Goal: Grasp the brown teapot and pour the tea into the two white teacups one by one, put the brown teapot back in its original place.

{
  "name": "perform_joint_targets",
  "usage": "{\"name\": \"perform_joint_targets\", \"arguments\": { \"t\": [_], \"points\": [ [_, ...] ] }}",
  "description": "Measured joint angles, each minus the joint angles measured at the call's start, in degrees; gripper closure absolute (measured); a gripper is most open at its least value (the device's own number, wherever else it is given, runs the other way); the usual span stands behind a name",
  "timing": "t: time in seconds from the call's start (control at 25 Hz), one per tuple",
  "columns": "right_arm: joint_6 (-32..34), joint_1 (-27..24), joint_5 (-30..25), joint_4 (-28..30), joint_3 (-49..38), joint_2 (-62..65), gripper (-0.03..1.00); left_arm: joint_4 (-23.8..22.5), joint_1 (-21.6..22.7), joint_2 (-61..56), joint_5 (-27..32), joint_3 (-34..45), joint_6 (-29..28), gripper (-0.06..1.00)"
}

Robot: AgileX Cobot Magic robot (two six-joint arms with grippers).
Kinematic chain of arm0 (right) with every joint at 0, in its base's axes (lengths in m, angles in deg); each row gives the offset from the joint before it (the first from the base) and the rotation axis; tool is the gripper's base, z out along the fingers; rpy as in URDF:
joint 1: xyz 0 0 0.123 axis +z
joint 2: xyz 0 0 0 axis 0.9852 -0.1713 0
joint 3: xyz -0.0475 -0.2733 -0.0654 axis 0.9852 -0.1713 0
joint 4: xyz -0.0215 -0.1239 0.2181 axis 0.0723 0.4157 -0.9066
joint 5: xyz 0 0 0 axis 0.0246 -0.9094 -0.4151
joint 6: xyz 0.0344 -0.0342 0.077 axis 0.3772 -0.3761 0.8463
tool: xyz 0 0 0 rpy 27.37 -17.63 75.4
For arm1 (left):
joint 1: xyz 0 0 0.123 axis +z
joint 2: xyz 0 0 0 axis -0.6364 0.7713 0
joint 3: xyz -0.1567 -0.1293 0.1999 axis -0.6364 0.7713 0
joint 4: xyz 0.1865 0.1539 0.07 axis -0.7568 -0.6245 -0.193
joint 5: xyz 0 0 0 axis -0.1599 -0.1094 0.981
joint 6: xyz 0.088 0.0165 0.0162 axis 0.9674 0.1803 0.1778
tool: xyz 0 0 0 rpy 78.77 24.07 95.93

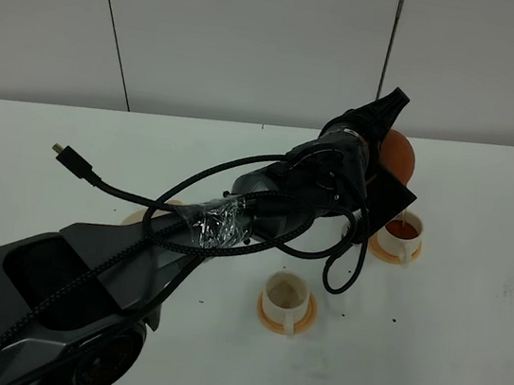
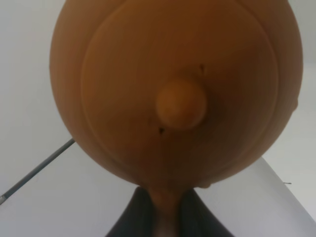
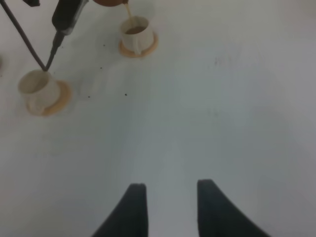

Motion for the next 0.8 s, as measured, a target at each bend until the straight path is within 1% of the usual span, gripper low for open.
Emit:
{"name": "perform_joint_targets", "arguments": {
  "t": [0.28,0.8],
  "points": [
    [0.0,0.0,0.0,0.0,0.0,0.0,0.72,-1.3,0.0,0.0,0.0,0.0,0.1,0.77],
    [0.0,0.0,0.0,0.0,0.0,0.0,0.72,-1.3,0.0,0.0,0.0,0.0,0.2,0.77]
  ]
}}
